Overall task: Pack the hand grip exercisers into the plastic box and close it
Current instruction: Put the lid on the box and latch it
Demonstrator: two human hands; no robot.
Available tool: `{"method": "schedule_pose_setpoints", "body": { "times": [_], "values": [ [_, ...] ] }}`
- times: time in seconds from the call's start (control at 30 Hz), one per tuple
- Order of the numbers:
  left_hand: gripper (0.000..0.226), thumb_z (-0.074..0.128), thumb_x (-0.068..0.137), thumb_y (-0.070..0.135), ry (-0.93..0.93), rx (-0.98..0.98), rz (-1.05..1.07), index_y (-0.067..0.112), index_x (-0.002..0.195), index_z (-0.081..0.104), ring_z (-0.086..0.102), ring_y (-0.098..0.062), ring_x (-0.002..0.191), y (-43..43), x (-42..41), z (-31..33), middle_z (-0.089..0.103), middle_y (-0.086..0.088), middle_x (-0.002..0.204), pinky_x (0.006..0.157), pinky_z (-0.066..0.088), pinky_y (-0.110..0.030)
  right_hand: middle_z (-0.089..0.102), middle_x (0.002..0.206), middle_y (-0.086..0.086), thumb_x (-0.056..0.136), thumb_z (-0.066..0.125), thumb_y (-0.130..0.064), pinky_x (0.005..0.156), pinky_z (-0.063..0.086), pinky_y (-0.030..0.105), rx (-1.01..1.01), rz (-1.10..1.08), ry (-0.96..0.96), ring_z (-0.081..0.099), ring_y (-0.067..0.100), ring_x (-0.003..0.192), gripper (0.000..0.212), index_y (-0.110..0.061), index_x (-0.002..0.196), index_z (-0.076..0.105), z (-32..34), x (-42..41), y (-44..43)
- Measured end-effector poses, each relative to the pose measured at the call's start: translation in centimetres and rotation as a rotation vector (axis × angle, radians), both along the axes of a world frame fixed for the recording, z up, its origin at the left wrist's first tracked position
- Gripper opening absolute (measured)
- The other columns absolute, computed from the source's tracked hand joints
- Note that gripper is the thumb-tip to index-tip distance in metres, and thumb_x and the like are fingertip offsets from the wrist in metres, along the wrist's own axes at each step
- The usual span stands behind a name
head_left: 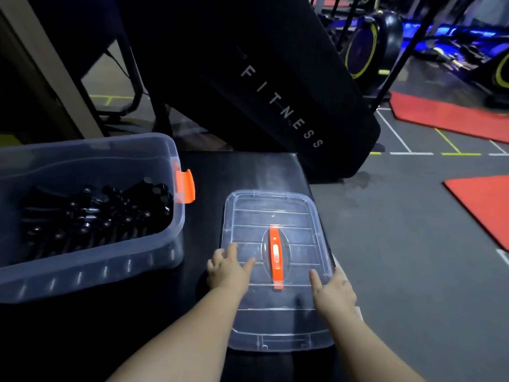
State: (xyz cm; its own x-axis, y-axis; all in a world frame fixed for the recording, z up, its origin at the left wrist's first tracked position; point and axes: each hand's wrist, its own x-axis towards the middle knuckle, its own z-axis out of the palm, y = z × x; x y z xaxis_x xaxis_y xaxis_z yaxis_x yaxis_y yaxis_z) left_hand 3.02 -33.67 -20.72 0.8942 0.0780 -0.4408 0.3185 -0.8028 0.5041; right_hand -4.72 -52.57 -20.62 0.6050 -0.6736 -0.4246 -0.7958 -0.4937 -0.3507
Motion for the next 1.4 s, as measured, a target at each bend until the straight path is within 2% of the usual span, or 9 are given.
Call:
{"method": "schedule_pose_setpoints", "body": {
  "times": [0.37,0.5,0.6,0.73,1.03,1.1,1.2,1.33,1.4],
  "values": [
    [0.091,0.054,0.083,0.060,0.066,-0.017,0.159,0.031,0.151,0.002,0.033,-0.033,0.130,-1.4,0.6,0.0,0.037,-0.009,0.147,0.101,0.034,-0.042,0.040,0.145,0.016,0.084,0.047,-0.066,0.106,0.034,0.052,0.021,-0.056,-0.030,0.036,0.037,0.133,0.085,-0.019,0.150,0.020,-1.0,-1.8,-1.2],
    [0.083,0.057,0.082,0.060,0.099,-0.049,0.241,0.011,0.143,0.029,0.038,-0.036,0.128,-1.8,1.7,2.2,0.041,-0.015,0.142,0.101,0.036,-0.043,0.040,0.146,0.015,0.082,0.050,-0.068,0.107,0.032,0.052,-0.023,-0.094,-0.083,0.034,0.036,0.134,0.087,-0.021,0.149,0.021,0.8,-2.1,-2.1],
    [0.058,0.062,0.084,0.049,0.053,-0.264,0.306,0.008,0.121,0.045,0.058,-0.037,0.107,-2.1,2.7,4.2,0.053,-0.014,0.126,0.090,0.050,-0.041,0.043,0.142,0.014,0.081,0.053,-0.066,0.106,0.032,0.051,-0.003,-0.106,-0.156,0.036,0.037,0.132,0.084,-0.021,0.146,0.026,2.7,-2.1,-2.9],
    [0.040,0.062,0.088,0.035,0.027,-0.584,0.374,0.008,0.106,0.039,0.064,-0.025,0.060,-2.2,3.5,8.7,0.054,-0.006,0.096,0.053,0.054,-0.031,0.043,0.143,0.012,0.084,0.053,-0.063,0.105,0.031,0.050,-0.011,-0.098,-0.258,0.038,0.035,0.131,0.079,-0.022,0.145,0.027,6.5,-1.6,-3.7],
    [0.039,0.066,0.086,0.031,-0.217,-0.883,0.617,0.014,0.099,0.034,0.058,-0.020,0.047,2.5,4.6,18.7,0.061,-0.015,0.096,0.037,0.038,-0.021,0.038,0.145,0.024,0.088,0.056,-0.053,0.106,0.030,0.050,0.103,-0.385,-0.510,0.039,0.041,0.130,0.078,-0.010,0.146,0.027,14.9,0.7,1.5],
    [0.040,0.067,0.086,0.032,-0.270,-0.919,0.725,0.014,0.103,0.037,0.058,-0.019,0.047,4.5,4.6,20.7,0.063,-0.014,0.093,0.037,0.041,-0.021,0.047,0.134,0.022,0.084,0.059,-0.057,0.097,0.042,0.047,0.380,-0.468,-0.607,0.053,0.039,0.114,0.080,-0.013,0.142,0.026,16.7,1.4,4.7],
    [0.042,0.069,0.083,0.037,-0.321,-0.963,0.849,0.014,0.096,0.037,0.060,-0.022,0.048,7.8,4.0,23.1,0.065,-0.014,0.080,0.053,0.053,-0.033,0.055,0.097,0.012,0.092,0.060,-0.039,0.057,0.053,0.034,0.792,-0.433,-0.739,0.058,0.026,0.068,0.049,-0.025,0.126,0.028,18.8,2.6,10.1],
    [0.071,0.062,0.052,0.075,-0.395,-0.914,0.982,0.019,0.090,0.039,0.069,-0.032,0.073,12.5,4.2,23.0,0.067,-0.015,0.091,0.072,0.057,-0.048,0.058,0.105,0.014,0.094,0.057,-0.019,0.047,0.052,0.029,0.870,-0.309,-0.782,0.063,0.029,0.070,0.053,-0.027,0.134,0.024,20.7,4.4,15.5],
    [0.065,0.070,0.067,0.060,-0.405,-0.973,1.027,0.010,0.097,0.042,0.069,-0.030,0.067,14.7,3.3,24.6,0.066,-0.014,0.087,0.069,0.058,-0.044,0.056,0.085,0.013,0.096,0.054,-0.012,0.037,0.043,0.021,0.855,-0.269,-0.813,0.051,0.020,0.050,0.045,-0.028,0.128,0.027,21.7,4.9,17.5]
  ]
}}
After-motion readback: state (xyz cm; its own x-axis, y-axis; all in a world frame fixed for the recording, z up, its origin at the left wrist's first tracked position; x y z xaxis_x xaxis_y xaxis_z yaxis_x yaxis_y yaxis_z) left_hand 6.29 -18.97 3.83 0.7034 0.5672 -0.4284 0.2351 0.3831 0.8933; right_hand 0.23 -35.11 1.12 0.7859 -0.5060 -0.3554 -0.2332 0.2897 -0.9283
